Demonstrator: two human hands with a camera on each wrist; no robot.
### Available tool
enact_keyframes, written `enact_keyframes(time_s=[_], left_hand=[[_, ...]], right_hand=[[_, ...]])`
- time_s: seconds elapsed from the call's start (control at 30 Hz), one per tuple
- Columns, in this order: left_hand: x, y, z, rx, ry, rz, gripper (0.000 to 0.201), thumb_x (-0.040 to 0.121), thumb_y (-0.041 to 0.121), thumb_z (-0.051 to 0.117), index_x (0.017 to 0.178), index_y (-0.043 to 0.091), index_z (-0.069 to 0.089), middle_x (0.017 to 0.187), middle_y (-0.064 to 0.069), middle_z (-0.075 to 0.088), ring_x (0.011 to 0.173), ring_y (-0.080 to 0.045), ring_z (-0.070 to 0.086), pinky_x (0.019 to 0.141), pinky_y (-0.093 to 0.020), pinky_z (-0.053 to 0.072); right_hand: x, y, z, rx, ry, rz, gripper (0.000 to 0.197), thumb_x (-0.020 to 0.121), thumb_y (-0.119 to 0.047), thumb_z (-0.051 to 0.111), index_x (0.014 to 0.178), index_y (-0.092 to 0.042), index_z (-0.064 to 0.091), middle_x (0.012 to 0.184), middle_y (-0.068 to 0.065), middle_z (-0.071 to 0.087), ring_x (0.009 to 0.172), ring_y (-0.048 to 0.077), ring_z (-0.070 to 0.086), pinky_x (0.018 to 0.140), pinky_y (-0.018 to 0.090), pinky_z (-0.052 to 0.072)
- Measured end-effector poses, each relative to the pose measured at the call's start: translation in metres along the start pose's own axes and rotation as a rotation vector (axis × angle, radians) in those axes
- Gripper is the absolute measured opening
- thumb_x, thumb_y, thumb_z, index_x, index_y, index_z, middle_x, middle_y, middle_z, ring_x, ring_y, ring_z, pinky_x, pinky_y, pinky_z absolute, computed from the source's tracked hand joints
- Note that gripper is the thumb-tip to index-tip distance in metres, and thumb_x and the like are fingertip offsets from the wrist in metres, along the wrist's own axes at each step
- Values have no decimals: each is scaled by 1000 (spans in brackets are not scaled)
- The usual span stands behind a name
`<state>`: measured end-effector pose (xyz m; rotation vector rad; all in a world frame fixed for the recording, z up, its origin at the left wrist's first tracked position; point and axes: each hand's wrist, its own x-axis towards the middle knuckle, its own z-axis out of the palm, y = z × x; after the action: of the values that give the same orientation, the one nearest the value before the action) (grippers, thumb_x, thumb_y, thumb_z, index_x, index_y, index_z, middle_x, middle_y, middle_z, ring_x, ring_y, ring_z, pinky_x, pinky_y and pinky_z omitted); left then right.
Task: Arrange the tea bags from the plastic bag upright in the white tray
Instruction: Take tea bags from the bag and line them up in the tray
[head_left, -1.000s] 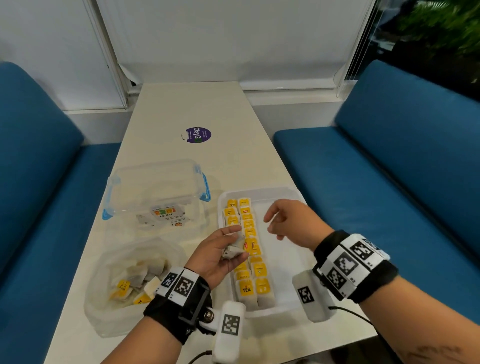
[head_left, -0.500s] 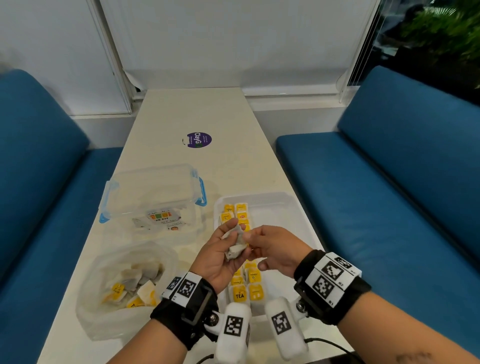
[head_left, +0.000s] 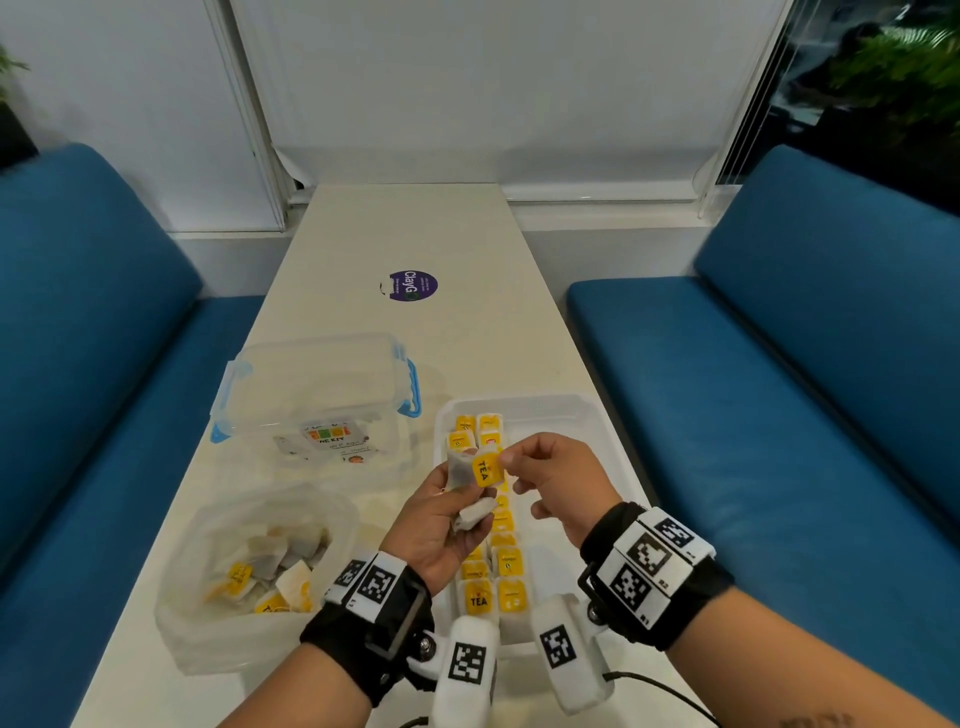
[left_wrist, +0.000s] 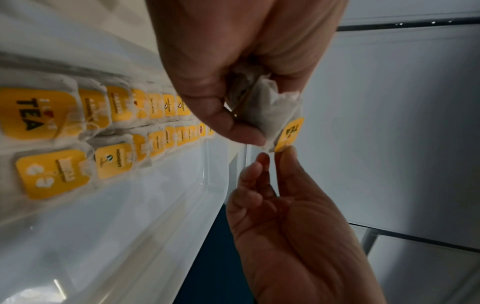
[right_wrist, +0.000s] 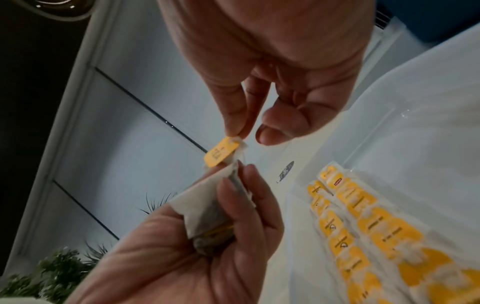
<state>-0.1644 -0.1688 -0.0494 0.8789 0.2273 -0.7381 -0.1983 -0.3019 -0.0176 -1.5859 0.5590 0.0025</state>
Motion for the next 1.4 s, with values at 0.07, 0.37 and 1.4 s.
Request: enact_keyframes(time_s=[0.07, 0.37, 1.4], left_hand=[[1, -1, 1, 20, 11, 5, 21, 93, 0, 46, 96, 15, 60, 75, -10, 60, 61, -14, 59, 44, -17, 51], [7, -1, 6, -37, -42, -92, 17, 90, 0, 49, 99, 11, 60, 80, -9, 63, 53, -12, 63, 42, -17, 50], [24, 7, -1, 359, 12, -27, 10, 89, 8, 59, 95, 16, 61, 83, -2, 63, 54, -6, 63, 43, -16, 45]], right_hand=[[1, -1, 1, -6, -34, -3, 8, 88, -13, 61, 81, -10, 60, 77, 5, 62, 59, 11, 53, 42, 21, 37], [7, -5, -2, -33, -21, -27, 11, 85, -9, 65, 78, -8, 57, 66, 2, 53, 56, 11, 46, 40, 21, 33], [65, -31, -21, -733, -15, -168, 17, 88, -13, 61, 73, -17, 55, 77, 0, 58, 67, 12, 52, 54, 22, 40]])
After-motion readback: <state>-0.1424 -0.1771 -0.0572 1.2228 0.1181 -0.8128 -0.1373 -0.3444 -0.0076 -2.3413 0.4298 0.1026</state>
